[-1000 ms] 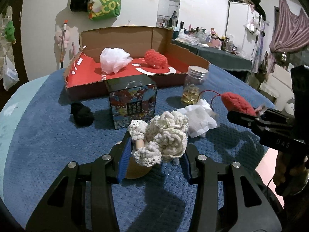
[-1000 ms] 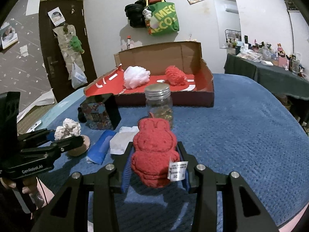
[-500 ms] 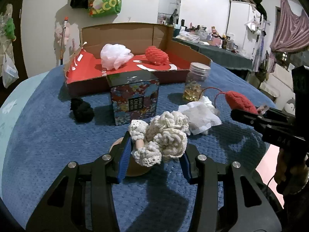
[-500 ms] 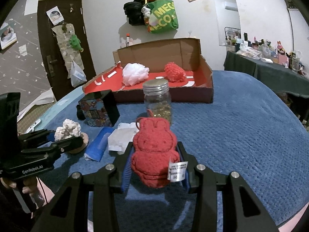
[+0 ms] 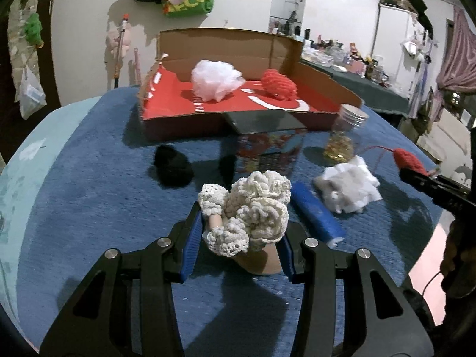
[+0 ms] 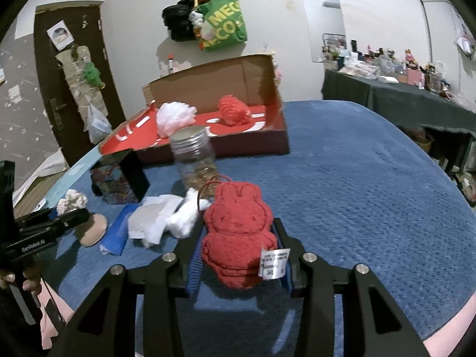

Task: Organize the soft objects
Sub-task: 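Lift the bunny and scrunchie and carry both toward the box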

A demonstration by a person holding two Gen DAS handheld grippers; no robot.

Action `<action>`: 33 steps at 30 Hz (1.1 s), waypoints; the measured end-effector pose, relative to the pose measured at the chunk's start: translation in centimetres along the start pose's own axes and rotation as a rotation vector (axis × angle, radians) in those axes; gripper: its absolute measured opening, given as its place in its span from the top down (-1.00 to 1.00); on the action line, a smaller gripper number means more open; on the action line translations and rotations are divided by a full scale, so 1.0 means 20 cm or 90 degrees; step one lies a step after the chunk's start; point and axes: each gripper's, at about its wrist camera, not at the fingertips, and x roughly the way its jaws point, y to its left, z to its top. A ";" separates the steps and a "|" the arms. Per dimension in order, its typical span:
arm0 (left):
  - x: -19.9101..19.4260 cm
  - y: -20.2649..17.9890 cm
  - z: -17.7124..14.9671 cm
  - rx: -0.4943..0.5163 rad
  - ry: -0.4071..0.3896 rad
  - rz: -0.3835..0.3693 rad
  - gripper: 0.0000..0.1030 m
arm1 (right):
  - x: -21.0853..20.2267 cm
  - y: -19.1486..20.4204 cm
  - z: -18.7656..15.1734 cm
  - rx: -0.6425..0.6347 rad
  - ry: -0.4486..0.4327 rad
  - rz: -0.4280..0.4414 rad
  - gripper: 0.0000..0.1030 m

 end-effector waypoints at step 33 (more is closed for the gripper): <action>0.21 0.25 0.38 0.032 0.038 0.042 0.18 | 0.10 -0.20 0.41 0.055 -0.048 -0.046 0.13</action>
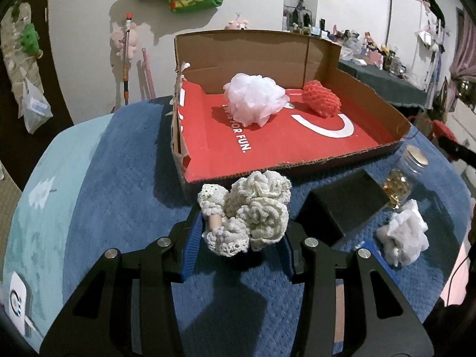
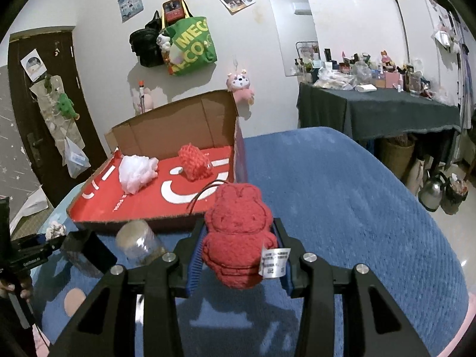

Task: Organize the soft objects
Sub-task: 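Lift the bunny and scrunchie and carry both toward the box, then lower the bunny and scrunchie into the box and open both tools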

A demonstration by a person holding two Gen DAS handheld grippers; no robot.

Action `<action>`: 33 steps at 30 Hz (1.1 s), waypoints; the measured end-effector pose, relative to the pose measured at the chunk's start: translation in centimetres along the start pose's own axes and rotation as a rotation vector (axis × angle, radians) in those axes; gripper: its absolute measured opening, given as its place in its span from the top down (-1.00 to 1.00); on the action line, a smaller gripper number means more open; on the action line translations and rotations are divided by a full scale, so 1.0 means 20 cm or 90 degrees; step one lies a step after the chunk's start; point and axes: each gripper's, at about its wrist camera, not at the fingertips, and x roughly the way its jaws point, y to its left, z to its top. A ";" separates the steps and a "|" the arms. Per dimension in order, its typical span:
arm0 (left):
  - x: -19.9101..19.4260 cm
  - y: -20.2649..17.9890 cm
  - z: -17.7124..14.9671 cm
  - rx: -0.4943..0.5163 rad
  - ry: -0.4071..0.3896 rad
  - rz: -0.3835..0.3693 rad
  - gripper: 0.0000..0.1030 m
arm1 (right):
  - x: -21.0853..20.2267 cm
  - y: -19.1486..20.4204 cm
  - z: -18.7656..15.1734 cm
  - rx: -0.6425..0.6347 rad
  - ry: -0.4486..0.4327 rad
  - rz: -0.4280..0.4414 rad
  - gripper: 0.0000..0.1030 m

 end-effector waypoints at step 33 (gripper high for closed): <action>0.50 -0.10 0.44 0.081 0.120 -0.034 0.17 | 0.76 0.41 0.28 -0.264 0.152 -0.027 0.13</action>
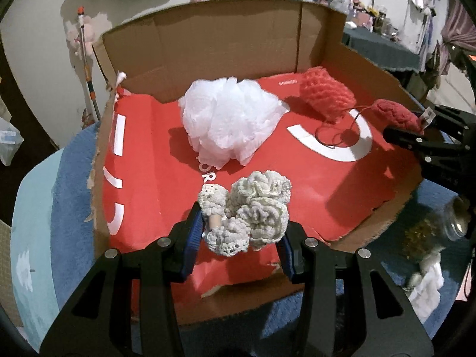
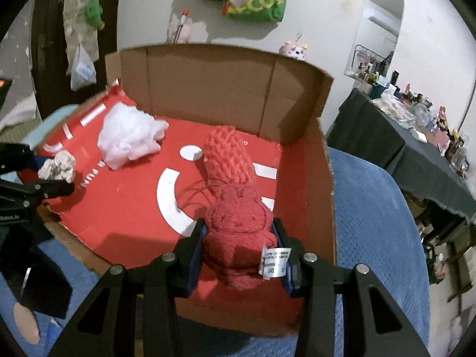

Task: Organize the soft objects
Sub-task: 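Lower the bunny and scrunchie into the box and open both tools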

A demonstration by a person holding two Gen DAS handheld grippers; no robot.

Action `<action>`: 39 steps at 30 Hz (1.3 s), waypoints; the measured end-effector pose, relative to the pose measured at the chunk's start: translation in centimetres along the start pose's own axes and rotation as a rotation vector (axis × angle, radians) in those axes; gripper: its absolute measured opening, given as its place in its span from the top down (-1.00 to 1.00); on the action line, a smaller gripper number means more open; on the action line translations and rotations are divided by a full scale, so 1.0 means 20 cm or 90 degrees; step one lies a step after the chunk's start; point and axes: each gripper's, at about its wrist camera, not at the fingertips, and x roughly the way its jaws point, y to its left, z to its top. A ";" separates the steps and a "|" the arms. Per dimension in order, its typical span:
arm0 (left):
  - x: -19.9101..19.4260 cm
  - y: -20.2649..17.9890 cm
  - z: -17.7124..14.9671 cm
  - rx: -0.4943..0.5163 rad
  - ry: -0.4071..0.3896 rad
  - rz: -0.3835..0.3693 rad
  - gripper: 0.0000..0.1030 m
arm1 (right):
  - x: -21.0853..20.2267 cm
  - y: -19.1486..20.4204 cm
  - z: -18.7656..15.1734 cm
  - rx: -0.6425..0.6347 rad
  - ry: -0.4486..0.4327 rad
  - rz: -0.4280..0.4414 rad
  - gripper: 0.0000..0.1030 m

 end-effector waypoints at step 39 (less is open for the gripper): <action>0.12 -0.01 0.01 0.023 0.030 0.005 -0.23 | 0.23 0.09 0.06 -0.148 0.142 -0.042 0.11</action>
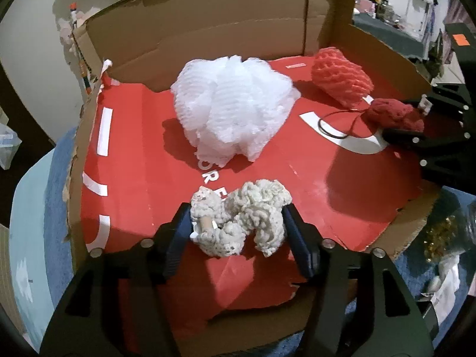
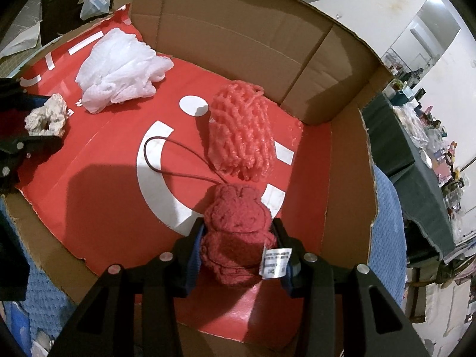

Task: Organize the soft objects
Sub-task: 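Lower the bunny and scrunchie into the box and open both tools, then withdraw both tools from the box toward the items on the blanket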

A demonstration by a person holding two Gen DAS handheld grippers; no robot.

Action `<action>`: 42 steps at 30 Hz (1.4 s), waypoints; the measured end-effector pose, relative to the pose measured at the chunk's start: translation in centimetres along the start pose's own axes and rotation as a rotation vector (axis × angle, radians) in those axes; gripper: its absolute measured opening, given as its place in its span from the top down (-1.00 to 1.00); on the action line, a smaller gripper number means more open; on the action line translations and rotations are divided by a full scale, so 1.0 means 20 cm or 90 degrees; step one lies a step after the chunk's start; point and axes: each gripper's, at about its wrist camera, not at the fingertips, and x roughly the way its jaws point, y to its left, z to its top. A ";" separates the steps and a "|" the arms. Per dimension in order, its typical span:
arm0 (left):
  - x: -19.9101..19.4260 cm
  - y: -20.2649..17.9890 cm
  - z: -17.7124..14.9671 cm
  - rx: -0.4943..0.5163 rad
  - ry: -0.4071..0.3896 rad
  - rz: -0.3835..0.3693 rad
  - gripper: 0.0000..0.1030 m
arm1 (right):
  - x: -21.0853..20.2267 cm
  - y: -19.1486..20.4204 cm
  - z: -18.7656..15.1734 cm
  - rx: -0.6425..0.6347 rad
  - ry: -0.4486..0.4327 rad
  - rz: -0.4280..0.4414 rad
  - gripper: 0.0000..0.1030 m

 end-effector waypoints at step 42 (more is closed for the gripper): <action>-0.86 -0.21 -0.28 -0.088 -0.280 -0.040 -0.90 | -0.91 -0.06 -0.25 0.141 -0.264 0.038 -0.97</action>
